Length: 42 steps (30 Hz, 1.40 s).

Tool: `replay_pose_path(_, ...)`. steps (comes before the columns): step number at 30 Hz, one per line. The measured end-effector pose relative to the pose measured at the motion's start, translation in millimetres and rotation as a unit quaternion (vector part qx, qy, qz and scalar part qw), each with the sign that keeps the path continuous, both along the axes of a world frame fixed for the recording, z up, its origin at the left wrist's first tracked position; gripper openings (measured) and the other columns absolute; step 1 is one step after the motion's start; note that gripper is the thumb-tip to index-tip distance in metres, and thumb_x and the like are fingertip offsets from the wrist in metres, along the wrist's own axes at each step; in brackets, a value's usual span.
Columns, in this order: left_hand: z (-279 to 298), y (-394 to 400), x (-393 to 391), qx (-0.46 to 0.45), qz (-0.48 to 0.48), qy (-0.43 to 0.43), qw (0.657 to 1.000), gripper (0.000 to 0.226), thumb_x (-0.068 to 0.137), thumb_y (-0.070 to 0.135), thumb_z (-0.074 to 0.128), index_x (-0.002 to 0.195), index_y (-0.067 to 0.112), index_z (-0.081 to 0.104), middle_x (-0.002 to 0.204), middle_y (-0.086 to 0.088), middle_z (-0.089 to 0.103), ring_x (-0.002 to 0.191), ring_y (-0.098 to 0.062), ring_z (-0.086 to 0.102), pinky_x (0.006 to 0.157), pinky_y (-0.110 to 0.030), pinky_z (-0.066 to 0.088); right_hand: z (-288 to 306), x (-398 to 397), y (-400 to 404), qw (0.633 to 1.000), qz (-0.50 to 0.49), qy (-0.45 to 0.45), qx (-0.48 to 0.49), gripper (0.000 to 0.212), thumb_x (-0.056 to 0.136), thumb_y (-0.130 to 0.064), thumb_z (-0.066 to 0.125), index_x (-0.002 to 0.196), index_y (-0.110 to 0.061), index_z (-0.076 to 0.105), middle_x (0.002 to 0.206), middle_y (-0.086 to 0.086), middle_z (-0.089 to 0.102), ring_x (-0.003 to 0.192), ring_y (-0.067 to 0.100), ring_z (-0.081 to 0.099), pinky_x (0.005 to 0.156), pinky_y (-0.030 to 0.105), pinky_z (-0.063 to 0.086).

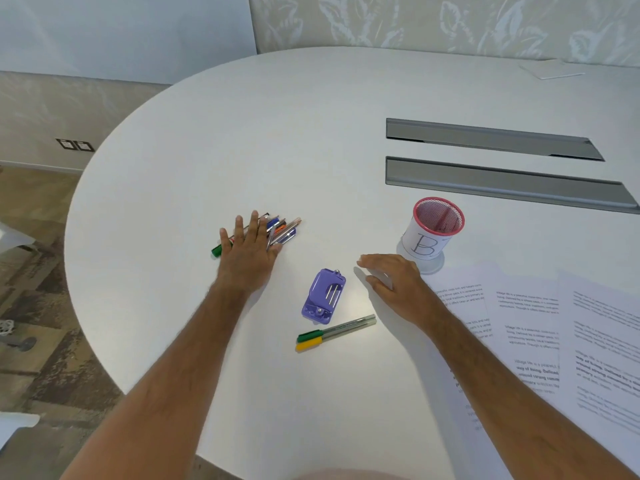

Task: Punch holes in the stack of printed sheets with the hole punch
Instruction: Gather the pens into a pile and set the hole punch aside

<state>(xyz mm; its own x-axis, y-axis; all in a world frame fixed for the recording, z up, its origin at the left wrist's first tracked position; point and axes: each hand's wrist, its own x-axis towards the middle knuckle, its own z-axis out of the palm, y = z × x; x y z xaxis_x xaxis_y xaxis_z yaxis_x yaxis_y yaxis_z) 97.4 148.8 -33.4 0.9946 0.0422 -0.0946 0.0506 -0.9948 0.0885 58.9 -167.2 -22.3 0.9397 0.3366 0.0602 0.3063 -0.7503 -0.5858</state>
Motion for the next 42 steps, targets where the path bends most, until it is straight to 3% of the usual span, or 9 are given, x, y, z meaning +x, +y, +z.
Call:
replay_pose_path(3,1,5,2,-0.012,0.001,0.003,1.000,0.070,0.111,0.051,0.025,0.169,0.014,0.009,0.178,-0.006,0.001,0.163,-0.036,-0.003,0.127,-0.061,-0.002,3,-7,-1,1.000,0.002,-0.002,0.000,0.029,0.102,-0.009,0.065,0.128,-0.019,0.074,0.137,-0.003,0.071,0.130,0.022,0.061,0.110,0.042,0.039)
replay_pose_path(9,17,-2,-11,-0.067,-0.011,-0.048,0.997,0.073,0.109,0.050,0.041,0.166,0.009,0.020,0.176,-0.011,0.013,0.161,-0.041,0.007,0.128,-0.057,0.003,2,-36,-7,0.997,0.070,0.011,0.037,0.014,0.102,-0.022,0.070,0.113,-0.019,0.077,0.114,-0.008,0.075,0.107,0.015,0.066,0.099,0.048,0.048)
replay_pose_path(14,23,-23,-70,-0.183,-0.063,-0.240,0.951,0.057,0.103,0.019,0.067,0.152,-0.003,0.048,0.159,-0.020,0.049,0.148,-0.040,0.046,0.123,-0.050,0.034,-1,-49,-5,0.994,0.103,0.013,0.024,0.021,0.090,-0.028,0.086,0.109,-0.023,0.078,0.112,-0.011,0.074,0.104,0.015,0.066,0.096,0.045,0.050)
replay_pose_path(16,15,-29,-94,-0.208,-0.074,-0.268,0.938,0.046,0.102,0.019,0.066,0.143,-0.002,0.059,0.149,-0.018,0.060,0.139,-0.035,0.056,0.118,-0.042,0.040,-2,-53,-5,0.994,0.105,0.014,0.021,0.024,0.087,-0.028,0.087,0.109,-0.027,0.078,0.111,-0.014,0.072,0.105,0.014,0.064,0.097,0.044,0.048)
replay_pose_path(22,-9,-39,-147,-0.249,-0.079,-0.212,0.942,0.035,0.099,0.018,0.069,0.131,0.004,0.067,0.135,-0.011,0.067,0.127,-0.030,0.059,0.114,-0.024,0.035,-1,-62,3,0.989,0.144,0.009,0.032,0.015,0.091,-0.016,0.083,0.105,-0.021,0.081,0.105,-0.006,0.073,0.097,0.013,0.063,0.093,0.031,0.044)
replay_pose_path(26,-10,-40,-164,-0.265,-0.091,-0.190,0.941,0.025,0.104,0.013,0.062,0.127,0.006,0.070,0.129,-0.009,0.070,0.123,-0.027,0.060,0.111,-0.031,0.041,-2,-69,10,0.983,0.176,0.021,0.045,0.015,0.091,-0.010,0.082,0.105,-0.015,0.082,0.102,-0.002,0.074,0.091,0.014,0.062,0.088,0.022,0.044)
replay_pose_path(28,-7,-39,-170,-0.287,-0.098,-0.166,0.938,0.029,0.105,0.017,0.055,0.126,0.007,0.072,0.128,-0.006,0.071,0.124,-0.022,0.059,0.112,-0.027,0.039,-4,-72,14,0.980,0.191,0.024,0.052,0.015,0.091,-0.011,0.082,0.105,-0.016,0.083,0.102,-0.002,0.073,0.090,0.012,0.060,0.087,0.020,0.044)
replay_pose_path(34,-1,-26,-181,-0.287,-0.156,-0.096,0.940,0.022,0.090,0.027,0.083,0.112,0.022,0.081,0.120,0.004,0.074,0.115,-0.016,0.062,0.100,-0.032,0.050,-6,-81,37,0.974,0.225,-0.005,0.017,0.011,0.096,-0.017,0.076,0.104,-0.015,0.083,0.106,0.001,0.075,0.094,0.023,0.066,0.086,0.036,0.053)
replay_pose_path(42,5,7,-183,-0.243,-0.156,-0.131,0.949,0.016,0.085,0.023,0.087,0.102,0.022,0.086,0.100,0.005,0.079,0.089,-0.020,0.068,0.077,-0.036,0.055,3,-86,77,0.959,0.268,-0.066,-0.067,0.022,0.105,-0.014,0.061,0.109,-0.005,0.080,0.112,0.010,0.075,0.102,0.031,0.069,0.088,0.046,0.054)
